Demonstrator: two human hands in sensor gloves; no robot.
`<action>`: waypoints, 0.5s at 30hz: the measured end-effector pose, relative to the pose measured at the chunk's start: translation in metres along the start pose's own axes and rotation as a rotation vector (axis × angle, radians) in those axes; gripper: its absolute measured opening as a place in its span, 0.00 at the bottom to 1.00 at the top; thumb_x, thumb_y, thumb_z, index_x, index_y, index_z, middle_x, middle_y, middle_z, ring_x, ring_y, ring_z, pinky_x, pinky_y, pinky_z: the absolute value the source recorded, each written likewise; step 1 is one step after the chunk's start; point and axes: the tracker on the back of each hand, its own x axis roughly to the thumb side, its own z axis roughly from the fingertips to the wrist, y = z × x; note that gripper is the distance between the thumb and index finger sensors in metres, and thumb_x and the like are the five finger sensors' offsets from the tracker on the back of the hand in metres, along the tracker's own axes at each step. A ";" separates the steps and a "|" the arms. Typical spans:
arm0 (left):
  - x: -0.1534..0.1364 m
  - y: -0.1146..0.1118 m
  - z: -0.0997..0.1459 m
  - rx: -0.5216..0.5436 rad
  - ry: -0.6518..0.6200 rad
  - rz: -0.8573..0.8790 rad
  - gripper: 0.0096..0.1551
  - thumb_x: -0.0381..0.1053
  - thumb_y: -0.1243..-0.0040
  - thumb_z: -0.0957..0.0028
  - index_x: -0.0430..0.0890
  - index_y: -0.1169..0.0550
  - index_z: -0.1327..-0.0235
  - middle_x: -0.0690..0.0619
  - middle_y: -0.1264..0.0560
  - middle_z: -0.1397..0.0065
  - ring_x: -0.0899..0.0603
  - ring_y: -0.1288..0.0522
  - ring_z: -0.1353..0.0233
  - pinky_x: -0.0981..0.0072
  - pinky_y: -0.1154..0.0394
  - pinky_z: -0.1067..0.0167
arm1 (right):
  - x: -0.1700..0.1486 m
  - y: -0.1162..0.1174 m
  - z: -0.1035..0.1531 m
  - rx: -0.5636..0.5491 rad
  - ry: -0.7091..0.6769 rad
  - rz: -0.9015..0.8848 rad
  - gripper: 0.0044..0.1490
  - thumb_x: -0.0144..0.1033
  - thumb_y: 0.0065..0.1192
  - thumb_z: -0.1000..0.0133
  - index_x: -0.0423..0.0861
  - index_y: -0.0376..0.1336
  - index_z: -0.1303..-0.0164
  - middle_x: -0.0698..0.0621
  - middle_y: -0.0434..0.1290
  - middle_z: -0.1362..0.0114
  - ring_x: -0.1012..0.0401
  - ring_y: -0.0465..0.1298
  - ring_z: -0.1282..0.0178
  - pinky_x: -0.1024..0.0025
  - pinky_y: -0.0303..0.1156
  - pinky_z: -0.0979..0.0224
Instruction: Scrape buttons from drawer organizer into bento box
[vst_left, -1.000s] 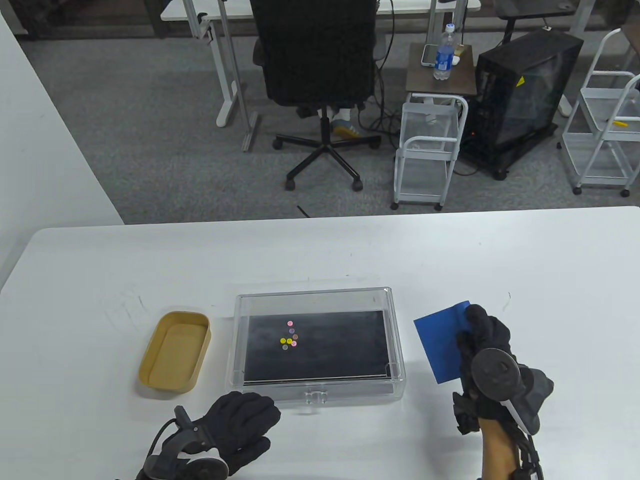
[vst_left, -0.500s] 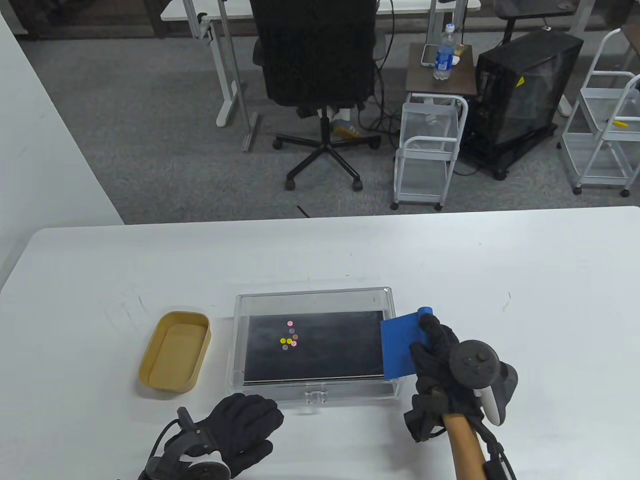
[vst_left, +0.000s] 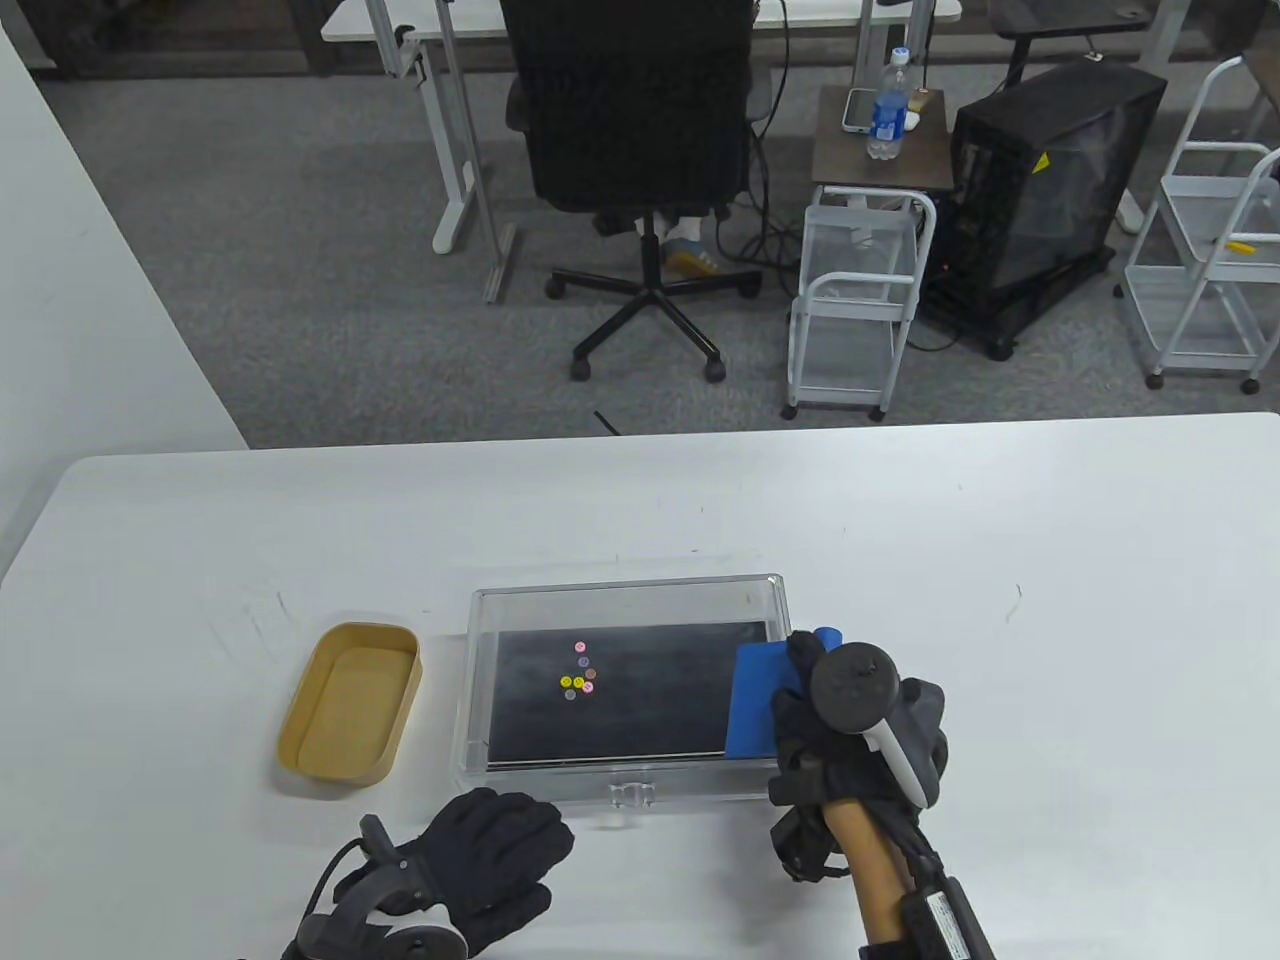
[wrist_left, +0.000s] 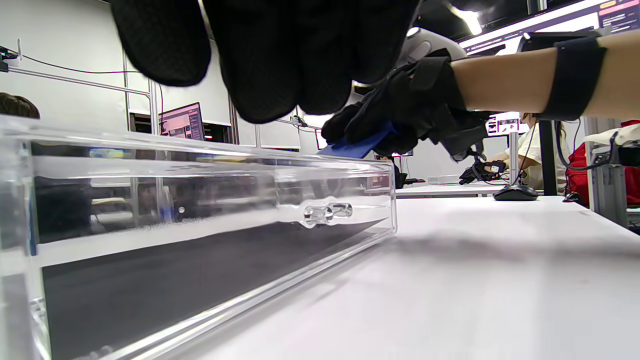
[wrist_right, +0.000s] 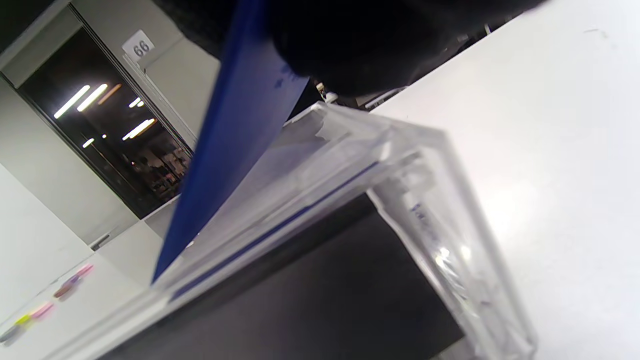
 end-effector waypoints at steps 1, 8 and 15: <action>0.001 0.000 0.000 0.001 -0.003 -0.002 0.33 0.64 0.61 0.38 0.52 0.32 0.23 0.50 0.27 0.23 0.39 0.22 0.26 0.39 0.28 0.31 | 0.003 0.002 -0.003 0.010 0.006 -0.003 0.36 0.37 0.62 0.40 0.51 0.51 0.23 0.30 0.64 0.31 0.62 0.79 0.66 0.80 0.79 0.74; 0.002 0.001 0.000 0.007 -0.005 -0.017 0.33 0.64 0.61 0.38 0.52 0.32 0.23 0.50 0.27 0.23 0.40 0.22 0.26 0.39 0.28 0.31 | 0.039 0.018 -0.012 0.043 0.004 0.061 0.32 0.36 0.61 0.40 0.51 0.54 0.26 0.31 0.64 0.33 0.62 0.79 0.67 0.79 0.78 0.74; 0.002 0.002 0.000 0.010 -0.006 -0.022 0.33 0.64 0.61 0.38 0.52 0.31 0.23 0.50 0.27 0.23 0.39 0.22 0.27 0.39 0.28 0.31 | 0.078 0.033 -0.015 0.062 -0.019 0.166 0.31 0.35 0.60 0.39 0.50 0.54 0.26 0.31 0.64 0.33 0.62 0.79 0.67 0.79 0.78 0.74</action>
